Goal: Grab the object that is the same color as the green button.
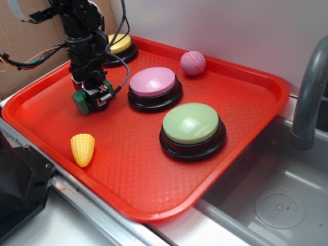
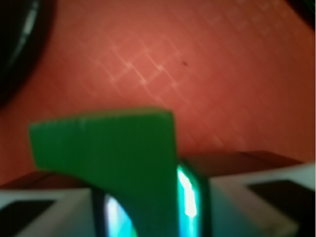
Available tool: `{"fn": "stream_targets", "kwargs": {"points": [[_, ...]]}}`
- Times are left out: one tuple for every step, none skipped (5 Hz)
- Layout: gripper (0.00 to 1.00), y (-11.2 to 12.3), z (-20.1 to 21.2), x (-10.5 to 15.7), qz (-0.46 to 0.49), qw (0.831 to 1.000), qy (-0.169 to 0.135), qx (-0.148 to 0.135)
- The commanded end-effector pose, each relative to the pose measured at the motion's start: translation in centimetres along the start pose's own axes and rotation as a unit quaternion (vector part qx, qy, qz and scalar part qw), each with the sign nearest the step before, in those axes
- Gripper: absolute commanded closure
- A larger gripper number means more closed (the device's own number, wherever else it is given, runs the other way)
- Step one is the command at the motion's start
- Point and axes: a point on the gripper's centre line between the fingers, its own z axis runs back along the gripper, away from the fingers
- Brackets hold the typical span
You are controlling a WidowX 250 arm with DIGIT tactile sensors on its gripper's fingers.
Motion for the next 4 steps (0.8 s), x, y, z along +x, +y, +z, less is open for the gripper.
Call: {"fn": "stream_targets", "kwargs": {"points": [[1.00,-0.1,11.0,-3.7,0.037,0.997,-0.066,0.001],[1.00,-0.5,15.7,-6.6,0.044,0.996,-0.081,-0.012],[1.00,0.7,17.4,-7.1,0.070,0.994,-0.082,-0.024],[1.00,1.7,16.0,-6.1,0.085,0.995,-0.053,-0.006]]}}
